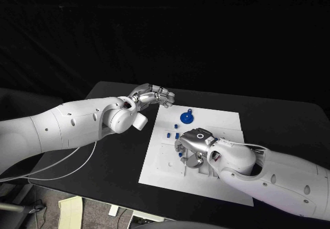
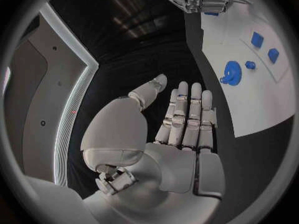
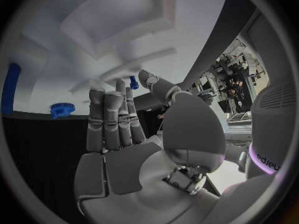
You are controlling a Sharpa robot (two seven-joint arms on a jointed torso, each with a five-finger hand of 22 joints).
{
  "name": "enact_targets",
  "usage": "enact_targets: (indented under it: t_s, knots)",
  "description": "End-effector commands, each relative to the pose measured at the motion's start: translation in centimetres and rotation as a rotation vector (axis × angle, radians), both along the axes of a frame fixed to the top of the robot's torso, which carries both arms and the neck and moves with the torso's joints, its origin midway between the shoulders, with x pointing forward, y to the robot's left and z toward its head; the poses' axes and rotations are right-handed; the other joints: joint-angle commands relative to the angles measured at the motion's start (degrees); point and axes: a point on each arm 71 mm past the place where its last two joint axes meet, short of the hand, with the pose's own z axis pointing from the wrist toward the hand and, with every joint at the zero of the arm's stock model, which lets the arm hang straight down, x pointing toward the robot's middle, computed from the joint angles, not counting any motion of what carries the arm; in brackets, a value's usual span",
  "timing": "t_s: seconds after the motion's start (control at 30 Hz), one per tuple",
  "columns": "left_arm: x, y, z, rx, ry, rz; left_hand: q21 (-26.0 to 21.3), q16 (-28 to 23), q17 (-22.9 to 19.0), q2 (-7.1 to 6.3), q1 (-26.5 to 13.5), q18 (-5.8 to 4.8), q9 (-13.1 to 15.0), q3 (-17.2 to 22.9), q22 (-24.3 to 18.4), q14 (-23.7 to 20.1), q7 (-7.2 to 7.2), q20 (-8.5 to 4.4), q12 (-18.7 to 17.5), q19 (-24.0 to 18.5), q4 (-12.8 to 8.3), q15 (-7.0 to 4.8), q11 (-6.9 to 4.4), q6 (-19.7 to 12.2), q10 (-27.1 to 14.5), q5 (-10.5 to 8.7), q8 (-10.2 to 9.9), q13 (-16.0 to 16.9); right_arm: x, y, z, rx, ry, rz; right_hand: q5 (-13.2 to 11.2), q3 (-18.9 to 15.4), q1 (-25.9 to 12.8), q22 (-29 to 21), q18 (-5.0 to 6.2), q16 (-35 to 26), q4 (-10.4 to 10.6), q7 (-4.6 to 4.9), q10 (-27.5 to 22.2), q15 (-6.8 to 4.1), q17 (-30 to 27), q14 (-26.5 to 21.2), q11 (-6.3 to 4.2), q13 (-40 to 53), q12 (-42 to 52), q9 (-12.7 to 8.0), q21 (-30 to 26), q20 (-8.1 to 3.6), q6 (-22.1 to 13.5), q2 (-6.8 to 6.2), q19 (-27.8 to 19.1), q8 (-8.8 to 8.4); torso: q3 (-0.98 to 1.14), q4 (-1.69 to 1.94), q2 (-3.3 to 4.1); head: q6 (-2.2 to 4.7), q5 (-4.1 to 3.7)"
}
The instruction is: Assemble the parts on the task board
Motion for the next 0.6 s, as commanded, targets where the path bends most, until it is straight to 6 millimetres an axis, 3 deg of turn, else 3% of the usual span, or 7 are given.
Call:
enact_targets:
  t_s: [0.03,0.4,0.6]
  knots:
    - [0.0,-0.1,0.1,-0.012,-0.004,-0.002,-0.37,-0.40,0.06,0.29,0.36,0.90,-0.06,-0.32,0.08,0.30,-0.06,0.27,0.11,0.18,0.02,-0.10,0.05,-0.53,-0.40,0.34,0.38,-0.09,0.0,-0.3,0.1,0.044,0.000,-0.010,-0.47,-1.56,-0.71,0.93,1.75,-0.04,-0.32,0.52,-1.43,0.66,0.01,-0.11,0.65,-0.29,-0.51,-0.23,-0.27,0.09,-1.15,-0.21,-0.36,-0.48,-0.02,-0.02,0.03,0.14,-0.02]
    - [0.2,0.2,0.0,-0.009,-0.003,0.005,-0.39,-0.45,0.10,0.30,0.40,0.91,-0.07,-0.31,0.09,0.31,-0.05,0.27,0.10,0.19,0.01,-0.10,0.06,-0.54,-0.41,0.34,0.38,-0.12,-0.6,-1.7,1.3,0.140,0.005,-0.033,-0.84,-2.17,-0.72,0.84,1.75,-0.04,-0.18,0.75,-1.98,0.86,-0.01,-0.29,0.92,-0.87,-0.69,-0.28,-0.47,0.14,-1.74,-0.26,-0.47,-0.58,0.01,-0.03,0.00,0.52,-0.28]
    - [0.3,0.3,-0.2,-0.008,0.000,0.012,-0.39,-0.48,0.11,0.32,0.40,0.91,-0.07,-0.31,0.09,0.31,-0.05,0.28,0.10,0.20,0.02,-0.10,0.06,-0.55,-0.42,0.34,0.38,-0.13,0.0,-3.1,4.2,0.212,0.019,-0.070,-1.11,-0.62,0.64,0.74,1.75,0.11,0.85,0.43,-0.97,0.52,-0.08,0.01,0.56,-1.19,0.02,-0.02,-0.54,-0.03,-1.12,-0.25,0.01,0.09,0.00,-0.20,-0.24,1.19,-0.90]
